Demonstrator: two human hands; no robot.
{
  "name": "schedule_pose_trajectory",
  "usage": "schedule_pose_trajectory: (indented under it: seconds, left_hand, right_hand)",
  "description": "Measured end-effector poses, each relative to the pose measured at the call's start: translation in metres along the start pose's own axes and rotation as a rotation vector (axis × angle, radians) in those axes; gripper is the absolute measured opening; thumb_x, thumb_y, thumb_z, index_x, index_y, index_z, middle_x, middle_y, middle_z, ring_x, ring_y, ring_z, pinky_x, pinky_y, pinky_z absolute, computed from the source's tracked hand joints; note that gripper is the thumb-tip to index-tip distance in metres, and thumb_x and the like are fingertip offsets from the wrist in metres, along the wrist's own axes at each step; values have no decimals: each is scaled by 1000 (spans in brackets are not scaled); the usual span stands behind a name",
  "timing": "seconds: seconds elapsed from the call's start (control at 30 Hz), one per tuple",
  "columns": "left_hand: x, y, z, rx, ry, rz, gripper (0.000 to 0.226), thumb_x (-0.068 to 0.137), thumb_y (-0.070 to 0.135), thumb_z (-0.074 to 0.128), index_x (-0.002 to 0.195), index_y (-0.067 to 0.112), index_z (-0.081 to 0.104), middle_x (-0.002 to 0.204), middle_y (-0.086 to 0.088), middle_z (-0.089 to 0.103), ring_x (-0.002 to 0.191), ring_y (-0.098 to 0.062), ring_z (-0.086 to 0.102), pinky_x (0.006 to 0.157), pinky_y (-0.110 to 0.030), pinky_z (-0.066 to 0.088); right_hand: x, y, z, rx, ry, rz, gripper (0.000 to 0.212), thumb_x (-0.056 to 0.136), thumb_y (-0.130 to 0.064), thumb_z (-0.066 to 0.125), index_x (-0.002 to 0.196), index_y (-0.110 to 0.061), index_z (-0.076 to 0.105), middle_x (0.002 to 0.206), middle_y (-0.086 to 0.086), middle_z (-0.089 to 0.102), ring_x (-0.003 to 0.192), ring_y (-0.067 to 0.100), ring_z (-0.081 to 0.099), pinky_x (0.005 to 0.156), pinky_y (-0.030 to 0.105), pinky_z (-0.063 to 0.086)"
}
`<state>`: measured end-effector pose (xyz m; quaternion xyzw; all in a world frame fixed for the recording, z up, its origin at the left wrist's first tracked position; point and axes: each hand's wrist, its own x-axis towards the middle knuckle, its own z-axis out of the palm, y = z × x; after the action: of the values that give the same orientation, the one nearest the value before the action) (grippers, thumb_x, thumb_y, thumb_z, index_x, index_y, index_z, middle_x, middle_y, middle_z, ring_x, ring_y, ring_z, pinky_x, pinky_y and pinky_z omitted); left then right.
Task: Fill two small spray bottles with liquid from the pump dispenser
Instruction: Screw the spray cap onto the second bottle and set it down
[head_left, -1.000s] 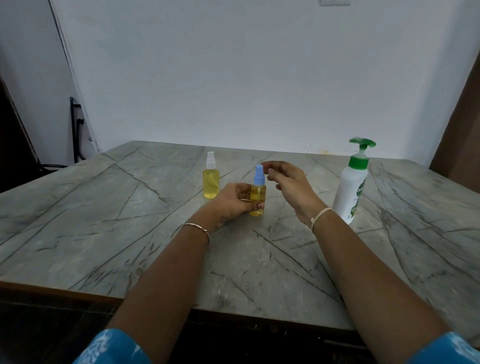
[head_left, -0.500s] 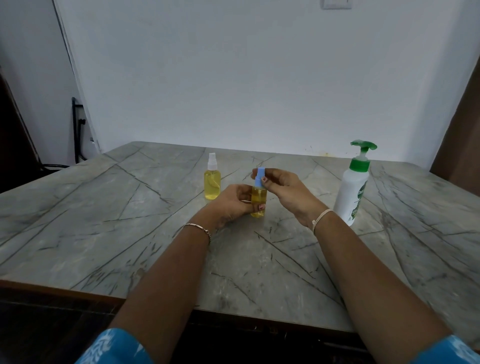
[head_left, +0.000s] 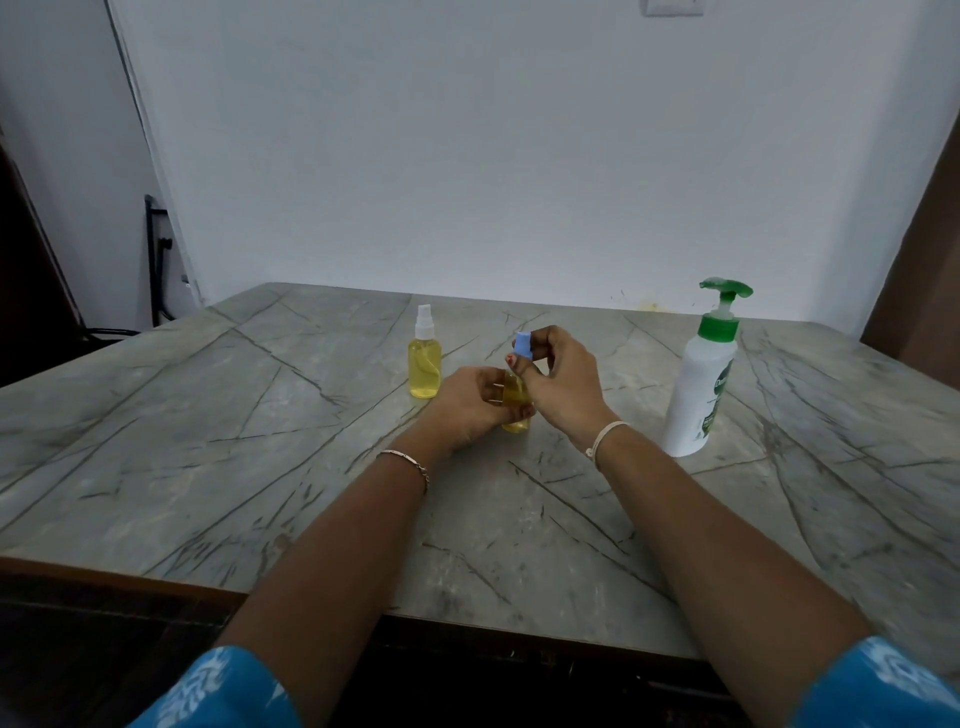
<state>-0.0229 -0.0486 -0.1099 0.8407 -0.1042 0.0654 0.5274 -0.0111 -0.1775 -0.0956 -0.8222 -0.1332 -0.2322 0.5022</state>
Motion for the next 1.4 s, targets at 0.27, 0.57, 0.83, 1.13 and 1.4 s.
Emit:
schedule_pose_trajectory:
  seconds: [0.27,0.57,0.83,1.13,1.4]
  left_hand:
    - [-6,9,7,117,104,45,41,75,13,78,113,8,65,103,-7,71,91,-13,66,88,-27,53]
    - [-4,6,11,144,177,58,45,71,22,82,111,8,67,96,2,69,90,-11,64,88,-28,52]
    - [3,-2,11,296,331,82,50,72,21,81,118,7,66,113,-6,70,91,-17,69,87,-31,54]
    - [-2,12,-35,506,514,190,41,63,42,84,82,18,57,67,7,51,60,-7,47,56,-21,36]
    - [16,-28,-79,294,436,-207,95,55,33,92,130,7,42,124,-16,55,114,-30,54,97,-40,46]
  right_hand:
    - [-5,-6,4,-7,71,3,34,86,-22,72,115,-10,60,112,6,65,91,11,54,78,19,43]
    - [-2,6,1,58,37,-31,37,87,-28,71,119,-13,61,105,-2,62,92,13,56,76,18,46]
    - [1,21,0,-12,-176,15,50,82,-23,76,126,-13,56,114,0,64,98,14,60,80,19,48]
    - [6,20,0,-27,-249,72,55,80,-21,78,127,-10,52,114,5,63,94,18,61,84,27,50]
    - [19,22,-2,-92,-363,110,41,75,-17,82,109,-9,62,106,8,67,96,22,63,93,37,51]
